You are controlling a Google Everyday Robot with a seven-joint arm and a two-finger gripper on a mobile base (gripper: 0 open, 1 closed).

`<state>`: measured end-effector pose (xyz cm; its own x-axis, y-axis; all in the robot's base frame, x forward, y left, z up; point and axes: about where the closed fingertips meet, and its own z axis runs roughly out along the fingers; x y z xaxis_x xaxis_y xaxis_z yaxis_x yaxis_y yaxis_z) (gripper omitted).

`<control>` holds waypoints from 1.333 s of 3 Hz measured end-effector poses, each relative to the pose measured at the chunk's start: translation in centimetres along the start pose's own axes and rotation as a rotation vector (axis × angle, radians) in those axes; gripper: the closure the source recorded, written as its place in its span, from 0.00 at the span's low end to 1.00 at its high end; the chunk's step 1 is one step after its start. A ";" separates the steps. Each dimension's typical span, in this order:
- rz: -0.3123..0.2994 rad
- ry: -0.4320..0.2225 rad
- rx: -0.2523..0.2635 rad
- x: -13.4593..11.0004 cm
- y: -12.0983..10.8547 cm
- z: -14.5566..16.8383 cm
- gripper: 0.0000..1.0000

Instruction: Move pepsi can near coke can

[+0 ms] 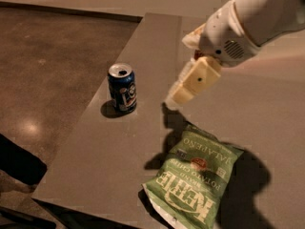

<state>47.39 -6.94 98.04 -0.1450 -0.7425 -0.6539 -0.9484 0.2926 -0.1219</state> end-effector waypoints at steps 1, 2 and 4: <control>0.010 -0.052 -0.008 -2.8 0.1 2.9 0.00; 0.028 -0.065 -0.019 -4.5 0.1 5.9 0.00; 0.056 -0.060 -0.056 -6.2 -0.3 10.9 0.00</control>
Offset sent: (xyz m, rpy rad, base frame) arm 0.0432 0.1101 -0.0372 0.0905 0.0487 -0.0181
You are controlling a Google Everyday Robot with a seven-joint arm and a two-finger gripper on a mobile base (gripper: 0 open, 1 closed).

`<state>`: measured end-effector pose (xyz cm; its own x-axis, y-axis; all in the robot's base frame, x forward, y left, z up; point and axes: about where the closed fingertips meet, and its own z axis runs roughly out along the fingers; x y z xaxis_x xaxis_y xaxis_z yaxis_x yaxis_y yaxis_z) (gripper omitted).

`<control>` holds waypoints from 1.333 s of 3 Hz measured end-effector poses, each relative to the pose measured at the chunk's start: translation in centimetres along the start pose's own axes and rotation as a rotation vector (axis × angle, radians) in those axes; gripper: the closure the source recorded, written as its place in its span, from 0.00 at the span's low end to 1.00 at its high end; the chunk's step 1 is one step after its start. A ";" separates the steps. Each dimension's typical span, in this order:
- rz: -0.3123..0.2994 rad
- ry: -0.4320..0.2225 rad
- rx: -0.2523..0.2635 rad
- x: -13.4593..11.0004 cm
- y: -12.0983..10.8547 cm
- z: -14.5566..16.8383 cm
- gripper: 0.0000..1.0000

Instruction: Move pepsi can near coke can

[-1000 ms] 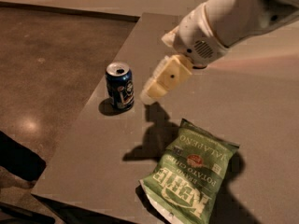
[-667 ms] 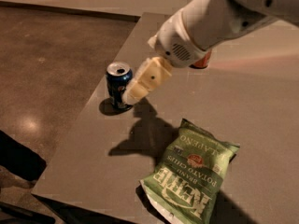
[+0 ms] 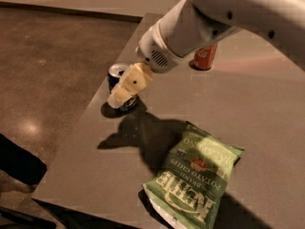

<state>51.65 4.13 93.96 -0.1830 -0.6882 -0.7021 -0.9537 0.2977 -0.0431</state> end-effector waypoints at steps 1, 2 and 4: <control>0.010 -0.002 -0.012 -0.3 0.0 1.5 0.00; 0.012 -0.009 -0.021 -0.7 0.0 2.9 0.03; 0.030 -0.026 -0.040 -0.5 -0.6 3.3 0.56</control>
Offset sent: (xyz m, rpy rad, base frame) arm 0.0138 0.0319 -0.0222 0.0244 0.0264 0.0002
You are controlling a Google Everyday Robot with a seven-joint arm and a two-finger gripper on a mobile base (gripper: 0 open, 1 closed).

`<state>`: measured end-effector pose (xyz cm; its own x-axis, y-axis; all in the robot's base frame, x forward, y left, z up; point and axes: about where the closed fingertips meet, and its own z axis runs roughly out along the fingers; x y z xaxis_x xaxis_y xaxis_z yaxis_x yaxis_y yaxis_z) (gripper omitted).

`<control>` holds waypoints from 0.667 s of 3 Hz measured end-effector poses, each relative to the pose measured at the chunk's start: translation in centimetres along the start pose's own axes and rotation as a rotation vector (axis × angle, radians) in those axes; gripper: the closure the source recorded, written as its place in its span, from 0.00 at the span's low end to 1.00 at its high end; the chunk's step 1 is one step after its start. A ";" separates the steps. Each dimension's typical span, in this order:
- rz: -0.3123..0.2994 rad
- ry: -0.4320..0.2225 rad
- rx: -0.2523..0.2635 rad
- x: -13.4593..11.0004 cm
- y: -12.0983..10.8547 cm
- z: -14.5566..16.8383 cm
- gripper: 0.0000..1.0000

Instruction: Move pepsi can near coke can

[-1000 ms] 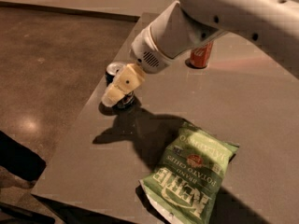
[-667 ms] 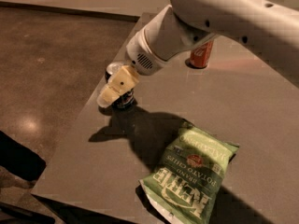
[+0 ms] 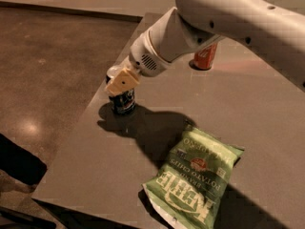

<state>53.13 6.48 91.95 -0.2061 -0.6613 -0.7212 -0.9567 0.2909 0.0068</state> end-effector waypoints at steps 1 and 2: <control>0.068 -0.026 0.016 0.7 -1.6 -1.7 0.80; 0.179 -0.038 0.073 3.0 -4.6 -4.3 1.00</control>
Offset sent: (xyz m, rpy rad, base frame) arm 0.0614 -0.1364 0.0030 0.0851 0.1241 -0.3698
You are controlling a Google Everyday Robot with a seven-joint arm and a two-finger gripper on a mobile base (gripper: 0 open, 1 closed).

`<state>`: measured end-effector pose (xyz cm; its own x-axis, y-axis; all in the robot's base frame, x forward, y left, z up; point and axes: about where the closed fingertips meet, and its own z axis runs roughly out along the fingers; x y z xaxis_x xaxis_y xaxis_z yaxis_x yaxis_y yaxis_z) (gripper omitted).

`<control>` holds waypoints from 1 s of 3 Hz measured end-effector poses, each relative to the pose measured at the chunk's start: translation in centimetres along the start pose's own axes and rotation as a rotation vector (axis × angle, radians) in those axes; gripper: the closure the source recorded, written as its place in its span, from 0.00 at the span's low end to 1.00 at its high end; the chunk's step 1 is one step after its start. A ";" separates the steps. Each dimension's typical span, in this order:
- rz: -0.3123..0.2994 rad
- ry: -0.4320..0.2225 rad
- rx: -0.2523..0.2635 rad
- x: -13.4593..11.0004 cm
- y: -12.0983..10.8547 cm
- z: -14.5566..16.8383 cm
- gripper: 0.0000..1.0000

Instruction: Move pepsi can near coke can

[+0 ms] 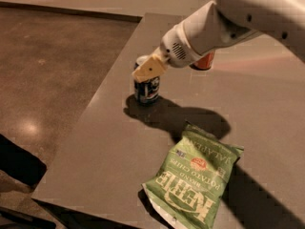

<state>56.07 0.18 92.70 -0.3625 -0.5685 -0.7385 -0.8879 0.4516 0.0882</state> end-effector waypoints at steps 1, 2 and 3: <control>0.147 -0.022 0.117 3.2 -4.8 -3.6 1.00; 0.244 -0.061 0.230 5.4 -8.3 -7.0 1.00; 0.301 -0.108 0.346 6.5 -10.9 -9.8 1.00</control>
Offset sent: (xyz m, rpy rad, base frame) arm 0.0471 -0.1602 -0.0018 0.0594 0.0067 -0.4516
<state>60.57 -15.18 93.52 -0.5415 -0.3107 -0.7812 -0.5944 0.7986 0.0943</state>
